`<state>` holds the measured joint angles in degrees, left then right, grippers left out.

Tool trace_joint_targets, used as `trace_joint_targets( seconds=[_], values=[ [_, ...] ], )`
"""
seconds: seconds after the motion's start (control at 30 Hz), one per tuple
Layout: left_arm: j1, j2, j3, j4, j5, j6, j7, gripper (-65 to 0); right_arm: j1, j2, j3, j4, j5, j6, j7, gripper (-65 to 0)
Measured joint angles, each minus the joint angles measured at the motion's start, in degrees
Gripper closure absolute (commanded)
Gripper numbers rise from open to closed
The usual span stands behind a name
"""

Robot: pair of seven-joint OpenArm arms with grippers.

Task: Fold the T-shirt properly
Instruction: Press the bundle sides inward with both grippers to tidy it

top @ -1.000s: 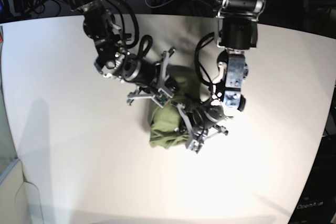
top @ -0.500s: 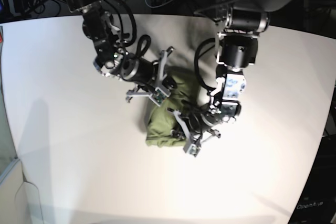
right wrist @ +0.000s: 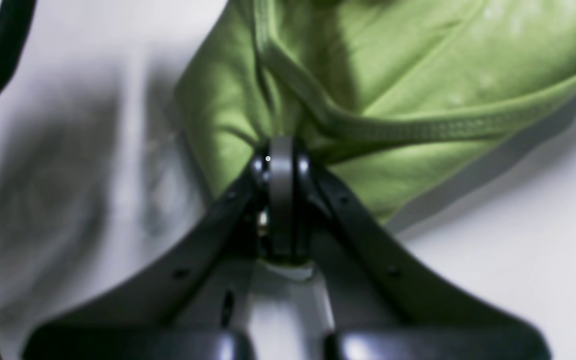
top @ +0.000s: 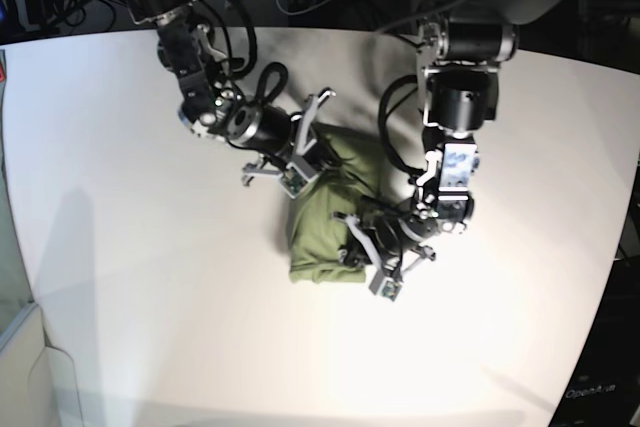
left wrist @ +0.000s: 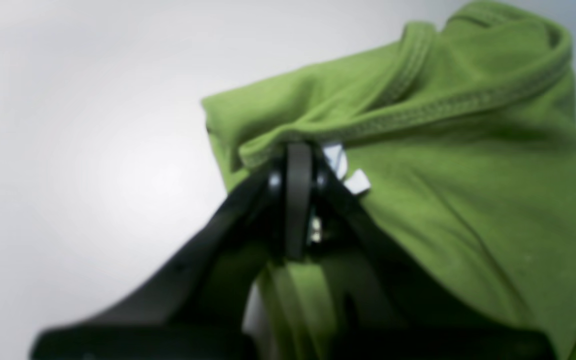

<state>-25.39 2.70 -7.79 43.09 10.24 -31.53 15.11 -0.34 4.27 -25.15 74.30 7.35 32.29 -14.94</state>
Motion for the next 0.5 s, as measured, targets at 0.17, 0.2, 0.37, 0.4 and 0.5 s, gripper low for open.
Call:
trace_joint_targets(
  seconds=[0.17, 0.2, 0.37, 0.4, 0.5],
  values=[
    [0.1, -0.4, 0.1, 0.4, -0.2, 0.0, 0.0, -0.6, 0.0, 0.0, 0.0, -0.2, 0.3, 0.0, 0.2, 0.0],
    [0.1, -0.5, 0.1, 0.5, -0.2, 0.0, 0.1, -0.6, 0.0, 0.0, 0.0, -0.2, 0.3, 0.0, 0.2, 0.0],
    [0.2, 0.2, 0.0, 0.8, 0.4, 0.2, 0.4, -0.6, 0.0, 0.2, 0.0, -0.2, 0.3, 0.0, 0.2, 0.0],
    [0.3, 0.5, 0.1, 1.7, 0.8, 0.2, 1.1, -0.6, 0.0, 0.2, 0.0, -0.1, 0.3, 0.0, 0.2, 0.0],
    [0.8, 0.6, 0.1, 4.4, 1.1, 0.2, 1.6, -0.6, 0.0, 0.9, -0.2, 1.1, 0.1, 0.0, -0.6, 0.0]
  ],
)
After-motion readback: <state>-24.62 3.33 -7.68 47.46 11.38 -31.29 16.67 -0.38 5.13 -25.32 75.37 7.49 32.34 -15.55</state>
